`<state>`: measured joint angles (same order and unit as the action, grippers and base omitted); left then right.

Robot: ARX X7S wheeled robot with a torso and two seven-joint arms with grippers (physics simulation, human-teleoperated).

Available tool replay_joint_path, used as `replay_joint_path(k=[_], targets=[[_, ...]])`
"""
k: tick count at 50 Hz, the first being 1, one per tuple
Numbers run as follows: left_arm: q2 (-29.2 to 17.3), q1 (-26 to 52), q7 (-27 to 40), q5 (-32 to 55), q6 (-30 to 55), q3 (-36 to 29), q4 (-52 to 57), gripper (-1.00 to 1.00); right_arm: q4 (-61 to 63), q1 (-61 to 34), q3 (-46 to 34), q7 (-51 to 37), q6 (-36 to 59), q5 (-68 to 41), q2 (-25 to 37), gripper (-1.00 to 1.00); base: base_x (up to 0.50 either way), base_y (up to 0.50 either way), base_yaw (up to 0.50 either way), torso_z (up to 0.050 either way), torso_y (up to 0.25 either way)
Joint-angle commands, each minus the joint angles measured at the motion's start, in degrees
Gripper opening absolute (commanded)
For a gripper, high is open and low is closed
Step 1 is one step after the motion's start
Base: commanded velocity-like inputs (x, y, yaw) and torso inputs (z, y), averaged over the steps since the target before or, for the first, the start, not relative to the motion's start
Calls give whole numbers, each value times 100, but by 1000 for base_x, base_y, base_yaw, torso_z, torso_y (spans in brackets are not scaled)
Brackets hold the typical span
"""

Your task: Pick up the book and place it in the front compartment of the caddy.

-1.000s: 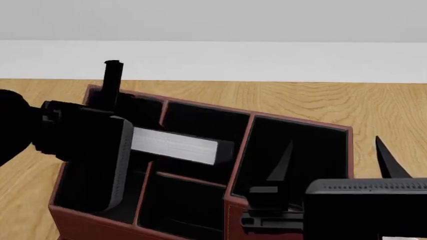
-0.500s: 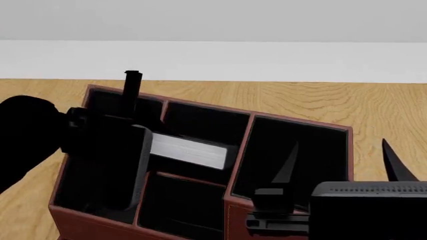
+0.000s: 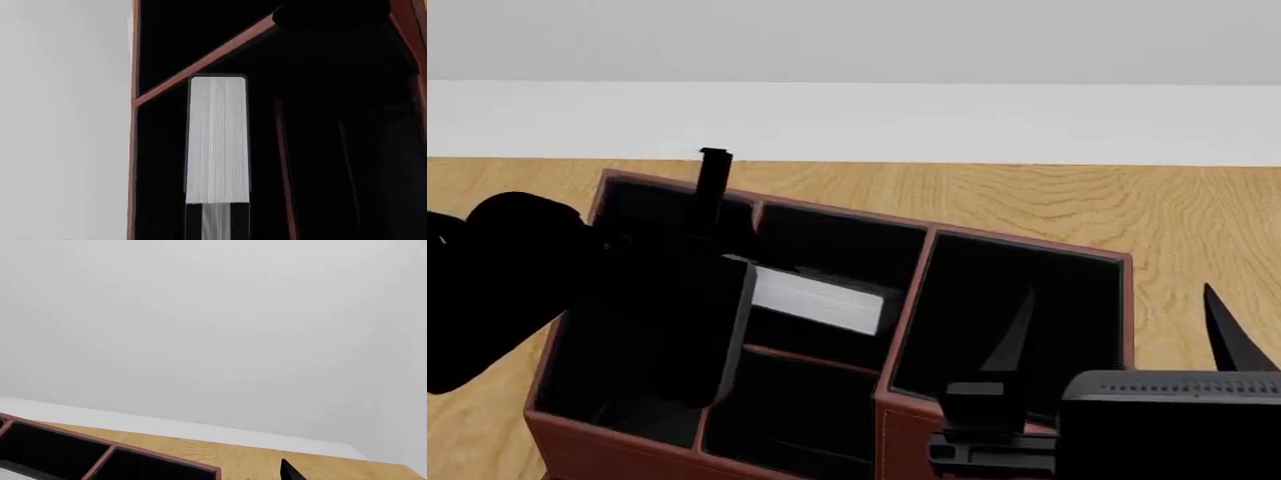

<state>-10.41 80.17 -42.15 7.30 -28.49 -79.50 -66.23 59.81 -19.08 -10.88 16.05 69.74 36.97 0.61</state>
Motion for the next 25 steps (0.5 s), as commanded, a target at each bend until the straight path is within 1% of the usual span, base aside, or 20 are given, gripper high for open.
replay_joint_path(k=[1,3,4,6,17,19,22,25], targets=[[460,92,169,71,-208,373,-865,-100,2,14,10,70,-13,86,-23,100,0,0,-3,0,0],[498,136,36,-76,38,255,-858,-100,1,37,33,64,-32,68,-24,100,0,0,-4,0,0],[463,119,196,-16,-385,377,-857,100,-3,51,39,48,-45,45,-19,100,0,0,-5,0,0],[476,137,138,-77,-224,348,-860,100,-9,63,50,14,-52,-4,-13,100,0,0,-2,0,0],[403,233,41,-49,-210,482,-769,100,7,53,45,59,-52,45,-33,100,0,0,0,0,0],[272,230,42,-13,-34,505,-471,100,7,57,41,56,-56,45,-33,100,0,0,0,0,0],[-64,185,90,80,469,555,368,100,1,52,39,13,-53,-8,-26,100,0,0,0,0,0],[-319,133,121,88,750,541,934,100,-5,14,-25,-27,-12,-25,-8,100,0,0,0,0,0]])
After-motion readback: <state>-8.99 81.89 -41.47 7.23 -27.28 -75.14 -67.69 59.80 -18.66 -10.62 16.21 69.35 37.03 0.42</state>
